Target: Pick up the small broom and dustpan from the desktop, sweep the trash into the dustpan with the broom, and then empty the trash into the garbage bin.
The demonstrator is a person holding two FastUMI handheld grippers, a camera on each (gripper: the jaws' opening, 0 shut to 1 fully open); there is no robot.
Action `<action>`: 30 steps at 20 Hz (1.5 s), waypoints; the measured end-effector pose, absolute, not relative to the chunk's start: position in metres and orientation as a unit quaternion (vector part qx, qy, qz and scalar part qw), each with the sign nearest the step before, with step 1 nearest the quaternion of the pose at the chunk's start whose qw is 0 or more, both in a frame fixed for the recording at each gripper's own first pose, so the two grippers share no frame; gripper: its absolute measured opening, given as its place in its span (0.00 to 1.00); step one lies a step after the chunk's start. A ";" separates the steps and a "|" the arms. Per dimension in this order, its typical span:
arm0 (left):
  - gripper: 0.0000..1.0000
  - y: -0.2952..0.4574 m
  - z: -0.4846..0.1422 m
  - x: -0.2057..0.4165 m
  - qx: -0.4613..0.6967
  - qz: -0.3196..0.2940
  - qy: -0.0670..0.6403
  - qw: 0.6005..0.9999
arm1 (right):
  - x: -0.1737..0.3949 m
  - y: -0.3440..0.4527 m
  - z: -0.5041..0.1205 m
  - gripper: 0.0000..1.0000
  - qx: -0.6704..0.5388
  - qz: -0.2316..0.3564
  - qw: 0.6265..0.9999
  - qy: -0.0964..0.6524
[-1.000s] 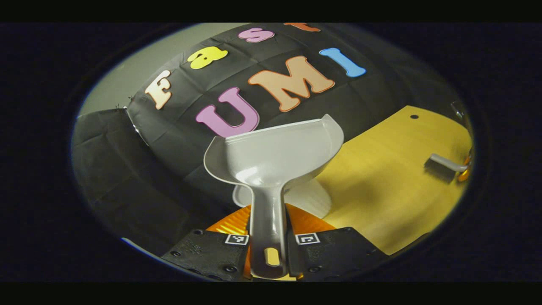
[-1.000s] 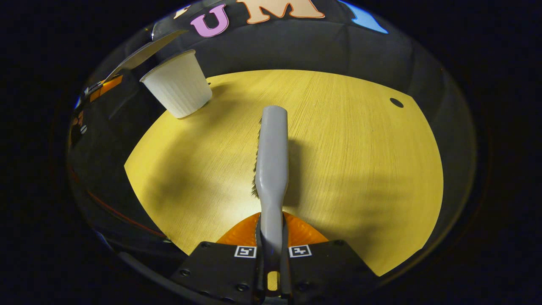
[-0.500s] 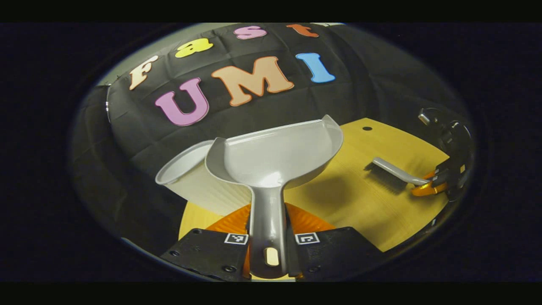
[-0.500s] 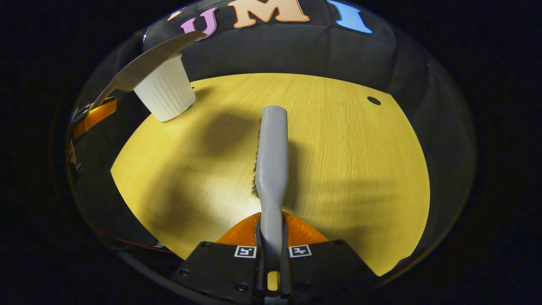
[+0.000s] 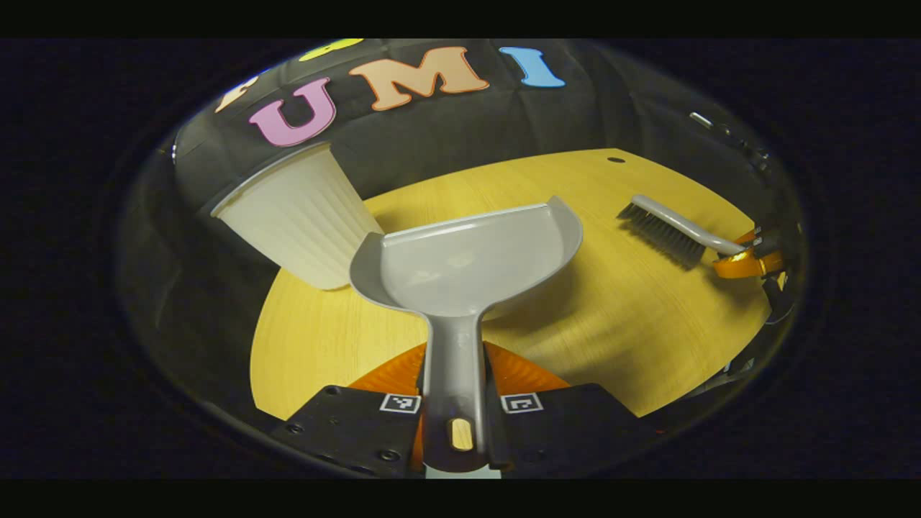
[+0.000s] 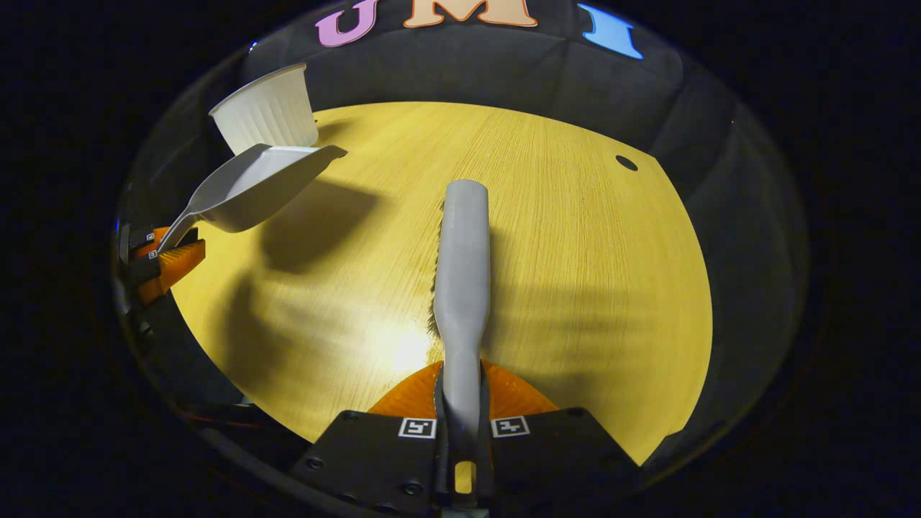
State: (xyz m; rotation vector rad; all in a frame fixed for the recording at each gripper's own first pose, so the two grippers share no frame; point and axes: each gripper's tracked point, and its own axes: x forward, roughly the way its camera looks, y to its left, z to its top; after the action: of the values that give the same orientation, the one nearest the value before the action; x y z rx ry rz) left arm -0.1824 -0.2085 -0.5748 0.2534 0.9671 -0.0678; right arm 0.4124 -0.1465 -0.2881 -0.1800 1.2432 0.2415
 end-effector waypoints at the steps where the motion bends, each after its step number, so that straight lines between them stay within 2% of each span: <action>1: 0.27 -0.208 -0.581 -0.185 0.120 -0.030 0.472 0.873 | 0.413 -0.145 -0.287 0.12 -0.089 0.111 0.800 0.582; 7: 0.26 -0.201 -0.602 -0.203 0.119 -0.023 0.522 0.844 | 0.421 -0.147 -0.267 0.13 -0.132 0.109 0.786 0.594; 12: 0.28 -0.197 -0.604 -0.203 0.129 -0.013 0.522 0.843 | 0.415 -0.144 -0.264 0.17 -0.137 0.108 0.779 0.602; 15: 0.33 -0.200 -0.596 -0.196 0.125 -0.012 0.503 0.855 | 0.418 -0.143 -0.254 0.21 -0.132 0.110 0.787 0.593; 16: 0.29 -0.202 -0.590 -0.190 0.128 -0.009 0.491 0.862 | 0.418 -0.143 -0.251 0.23 -0.132 0.111 0.791 0.586; 18: 0.69 -0.212 -0.570 -0.187 0.128 -0.006 0.466 0.876 | 0.416 -0.146 -0.237 0.26 -0.126 0.116 0.799 0.576; 19: 0.83 -0.214 -0.559 -0.184 0.127 -0.003 0.450 0.884 | 0.418 -0.148 -0.227 0.31 -0.125 0.118 0.806 0.566; 20: 0.97 -0.217 -0.546 -0.180 0.127 0.003 0.431 0.894 | 0.419 -0.145 -0.215 0.43 -0.114 0.125 0.815 0.555; 21: 0.95 -0.218 -0.533 -0.175 0.123 0.010 0.413 0.902 | 0.420 -0.141 -0.203 0.51 -0.102 0.132 0.823 0.543; 22: 0.95 -0.220 -0.518 -0.171 0.118 0.018 0.392 0.912 | 0.425 -0.137 -0.189 0.63 -0.090 0.137 0.836 0.523; 24: 0.95 -0.225 -0.489 -0.161 0.107 0.035 0.343 0.933 | 0.443 -0.133 -0.161 0.93 -0.070 0.141 0.875 0.458; 30: 0.94 -0.234 -0.376 -0.131 0.112 0.068 0.180 0.975 | 0.480 -0.130 -0.072 0.93 -0.035 0.140 0.951 0.274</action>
State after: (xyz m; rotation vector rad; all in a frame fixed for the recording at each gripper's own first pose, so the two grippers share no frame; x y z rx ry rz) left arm -0.1313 -0.2338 -0.3756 0.2262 0.3624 0.1366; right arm 0.4803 -0.1305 -0.0720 -0.0719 0.5580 0.2846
